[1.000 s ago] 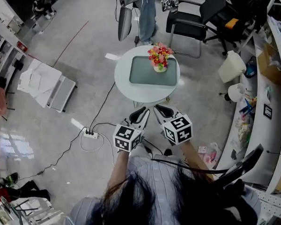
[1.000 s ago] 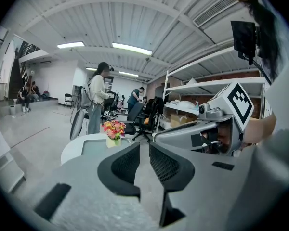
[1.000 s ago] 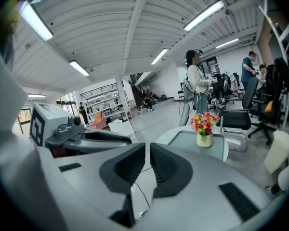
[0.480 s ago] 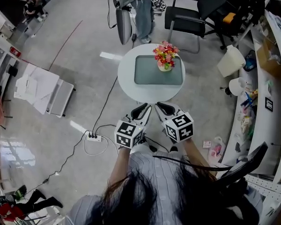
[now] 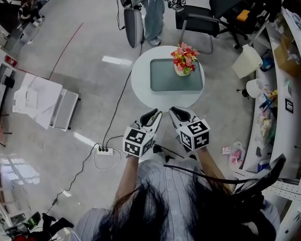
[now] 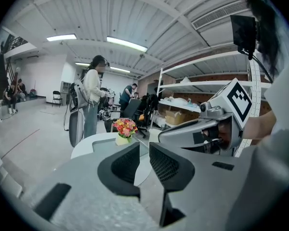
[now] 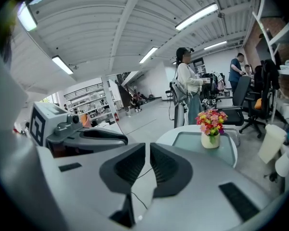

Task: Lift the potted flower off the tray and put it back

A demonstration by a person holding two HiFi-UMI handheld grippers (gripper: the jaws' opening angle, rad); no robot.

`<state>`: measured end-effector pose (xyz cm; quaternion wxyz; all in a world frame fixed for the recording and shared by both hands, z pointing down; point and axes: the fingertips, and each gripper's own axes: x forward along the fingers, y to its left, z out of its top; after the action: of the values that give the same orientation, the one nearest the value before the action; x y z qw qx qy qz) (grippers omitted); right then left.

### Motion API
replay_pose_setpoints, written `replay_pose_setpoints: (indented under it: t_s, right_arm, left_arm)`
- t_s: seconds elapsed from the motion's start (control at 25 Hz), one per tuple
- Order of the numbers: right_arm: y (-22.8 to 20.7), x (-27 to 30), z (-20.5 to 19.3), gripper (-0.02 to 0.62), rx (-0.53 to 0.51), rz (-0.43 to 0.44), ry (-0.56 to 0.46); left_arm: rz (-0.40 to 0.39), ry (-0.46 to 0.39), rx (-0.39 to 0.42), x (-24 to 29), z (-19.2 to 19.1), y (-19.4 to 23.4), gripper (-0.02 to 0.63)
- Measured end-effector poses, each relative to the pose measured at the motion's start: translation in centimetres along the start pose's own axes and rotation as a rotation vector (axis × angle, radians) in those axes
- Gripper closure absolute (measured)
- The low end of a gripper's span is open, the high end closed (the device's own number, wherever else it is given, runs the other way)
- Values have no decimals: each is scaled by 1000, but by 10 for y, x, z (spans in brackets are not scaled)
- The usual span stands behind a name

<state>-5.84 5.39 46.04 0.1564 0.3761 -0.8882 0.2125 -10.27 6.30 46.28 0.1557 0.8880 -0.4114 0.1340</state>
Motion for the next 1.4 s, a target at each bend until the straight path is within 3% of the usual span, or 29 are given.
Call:
replay_pose_setpoints:
  t_s: [0.6,0.96,1.4]
  right_arm:
    - [13,12,-16,549,18,-69,40]
    - [9,27,-24,549,30,-55,71]
    - [-31,44,-15,549,62,-71,70]
  left_arm:
    - [-82,7,-35,-12,-23,8,541]
    - [-46,29,-73,-18,-34,21,541]
    - [-49,68,-75,12,-31,35,541]
